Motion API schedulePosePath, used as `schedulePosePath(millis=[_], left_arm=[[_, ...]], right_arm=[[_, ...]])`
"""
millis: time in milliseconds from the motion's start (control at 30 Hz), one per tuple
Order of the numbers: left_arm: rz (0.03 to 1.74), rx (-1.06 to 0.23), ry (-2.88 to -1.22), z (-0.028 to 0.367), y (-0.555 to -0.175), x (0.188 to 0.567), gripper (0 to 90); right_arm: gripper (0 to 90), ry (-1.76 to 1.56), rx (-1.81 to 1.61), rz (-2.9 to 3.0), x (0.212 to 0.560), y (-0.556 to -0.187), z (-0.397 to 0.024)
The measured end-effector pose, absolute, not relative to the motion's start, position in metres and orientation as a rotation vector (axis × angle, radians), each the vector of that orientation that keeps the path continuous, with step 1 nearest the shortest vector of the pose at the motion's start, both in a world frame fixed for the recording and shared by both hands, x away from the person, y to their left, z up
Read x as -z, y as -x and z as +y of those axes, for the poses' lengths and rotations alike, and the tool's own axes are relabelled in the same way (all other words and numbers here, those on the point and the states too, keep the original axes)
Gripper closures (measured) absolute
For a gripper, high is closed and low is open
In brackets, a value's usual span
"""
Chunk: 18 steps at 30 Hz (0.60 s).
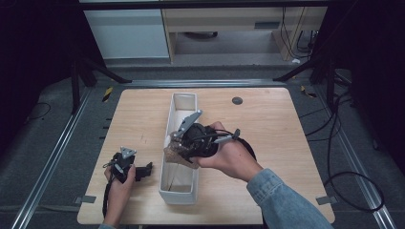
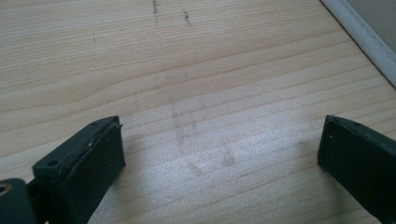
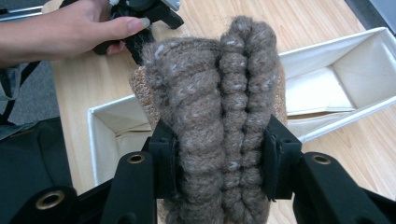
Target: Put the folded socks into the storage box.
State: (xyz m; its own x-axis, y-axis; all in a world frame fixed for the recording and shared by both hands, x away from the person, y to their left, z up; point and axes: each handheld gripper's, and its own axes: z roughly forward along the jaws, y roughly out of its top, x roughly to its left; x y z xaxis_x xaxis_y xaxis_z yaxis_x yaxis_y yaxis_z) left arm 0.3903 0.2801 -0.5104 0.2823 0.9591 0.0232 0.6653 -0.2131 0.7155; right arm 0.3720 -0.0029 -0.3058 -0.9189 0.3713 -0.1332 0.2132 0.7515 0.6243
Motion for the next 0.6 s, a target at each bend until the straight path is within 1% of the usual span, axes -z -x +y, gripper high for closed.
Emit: schedulePosePath(millis=[600], left_arm=[[1.45, -0.637, -1.963, 0.2803, -0.3904, 0.5104, 0.0]], right_arm=[[55.8, -0.453, -0.889, 2.731, 0.3101, -0.3664, 0.0006]])
